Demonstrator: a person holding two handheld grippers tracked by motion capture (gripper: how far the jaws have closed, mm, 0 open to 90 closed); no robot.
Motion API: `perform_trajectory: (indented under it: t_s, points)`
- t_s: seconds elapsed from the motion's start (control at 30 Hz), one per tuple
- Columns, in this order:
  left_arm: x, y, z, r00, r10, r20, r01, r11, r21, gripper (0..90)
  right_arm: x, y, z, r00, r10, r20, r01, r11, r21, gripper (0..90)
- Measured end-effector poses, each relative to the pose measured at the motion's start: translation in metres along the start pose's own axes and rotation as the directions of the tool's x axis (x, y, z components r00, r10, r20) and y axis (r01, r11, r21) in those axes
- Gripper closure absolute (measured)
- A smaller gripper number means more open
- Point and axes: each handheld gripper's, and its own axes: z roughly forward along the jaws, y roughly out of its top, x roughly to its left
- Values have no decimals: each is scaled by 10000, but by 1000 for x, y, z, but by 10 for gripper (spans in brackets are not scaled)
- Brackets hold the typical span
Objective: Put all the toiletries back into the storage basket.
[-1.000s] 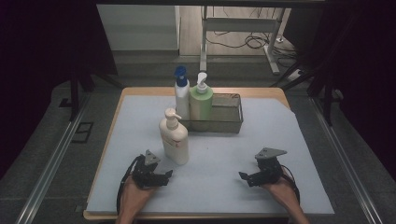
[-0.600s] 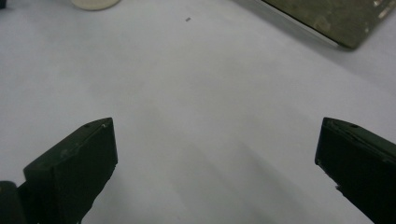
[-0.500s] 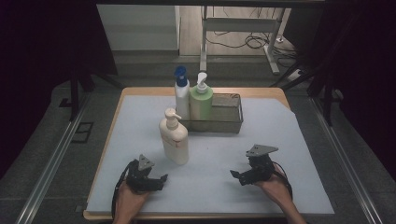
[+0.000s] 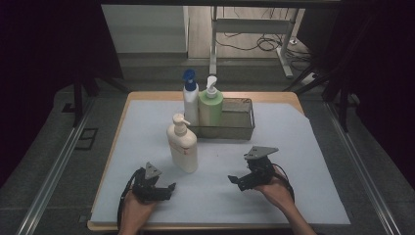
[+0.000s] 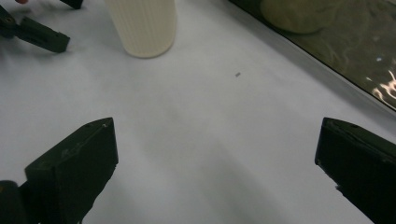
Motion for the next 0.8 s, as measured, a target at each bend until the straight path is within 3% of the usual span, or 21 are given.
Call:
perform_trajectory:
  t_s: [0.3, 0.8]
  points:
    - [0, 0, 0, 10000, 2, 4, -2, 10000, -23, 122, 10, 21, 9, 9999, -2, -159, -4, 9994, -340, 2]
    - [0, 0, 0, 10000, -12, -2, 12, 10000, -40, 122, 30, 57, 26, 9972, -646, -389, 632, 9974, -355, 28]
